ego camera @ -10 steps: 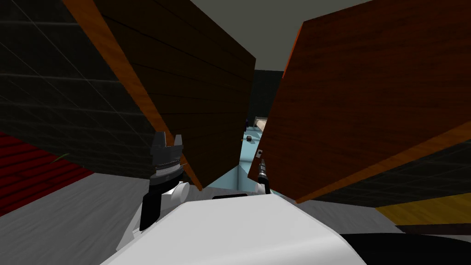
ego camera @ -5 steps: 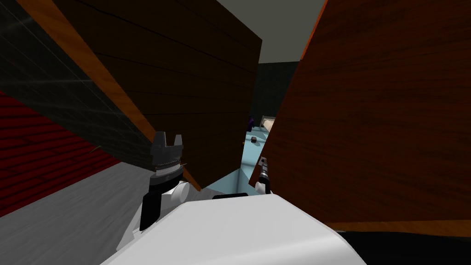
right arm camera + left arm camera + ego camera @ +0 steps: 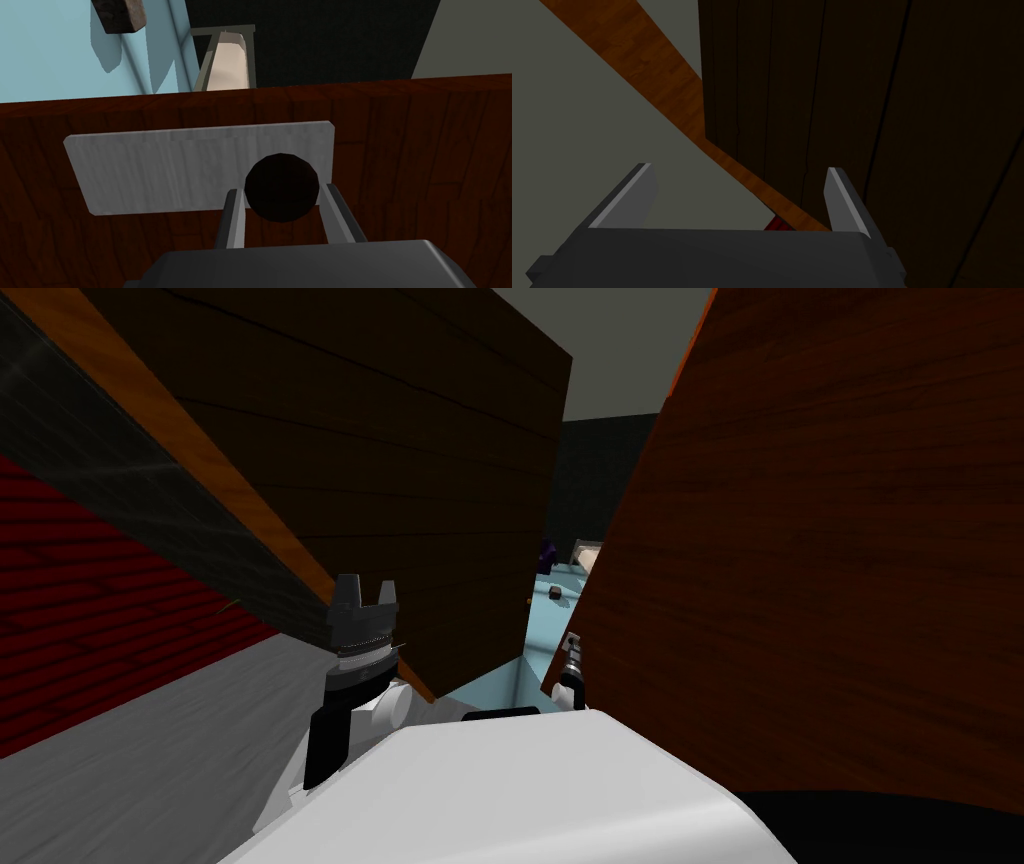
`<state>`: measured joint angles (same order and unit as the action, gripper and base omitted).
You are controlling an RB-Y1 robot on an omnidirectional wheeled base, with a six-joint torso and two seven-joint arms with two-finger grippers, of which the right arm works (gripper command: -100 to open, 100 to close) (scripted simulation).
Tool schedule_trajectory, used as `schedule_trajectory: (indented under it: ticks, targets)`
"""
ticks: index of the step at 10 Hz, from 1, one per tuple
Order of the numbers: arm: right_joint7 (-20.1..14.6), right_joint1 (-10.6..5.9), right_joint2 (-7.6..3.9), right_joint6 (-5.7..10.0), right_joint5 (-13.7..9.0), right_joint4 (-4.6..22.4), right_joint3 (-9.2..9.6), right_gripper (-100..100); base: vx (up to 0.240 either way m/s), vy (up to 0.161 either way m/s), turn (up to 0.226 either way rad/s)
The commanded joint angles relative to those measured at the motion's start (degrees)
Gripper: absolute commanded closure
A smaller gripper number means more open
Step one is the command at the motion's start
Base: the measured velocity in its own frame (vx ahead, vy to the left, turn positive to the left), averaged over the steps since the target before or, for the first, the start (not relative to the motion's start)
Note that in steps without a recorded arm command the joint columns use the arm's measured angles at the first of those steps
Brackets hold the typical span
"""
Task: Push the door open
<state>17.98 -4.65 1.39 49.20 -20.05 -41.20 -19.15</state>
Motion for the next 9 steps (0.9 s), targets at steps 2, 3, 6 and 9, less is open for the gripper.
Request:
schedule_trajectory:
  ticks: [2,3,6,9]
  targets:
    - [-0.02,0.00,0.06,0.06,0.03,-0.03,0.06,100,-0.006,0.014,-0.006]
    - [-0.02,0.00,0.06,0.06,0.03,-0.03,0.06,100,0.000,0.000,0.000]
    - [1.02,-0.98,-1.00,1.33,-0.88,1.19,-2.79,100,0.015,-0.073,0.112]
    - [1.63,-1.66,-1.48,2.14,-1.38,1.82,-4.39,100,0.049,-0.109,0.078]
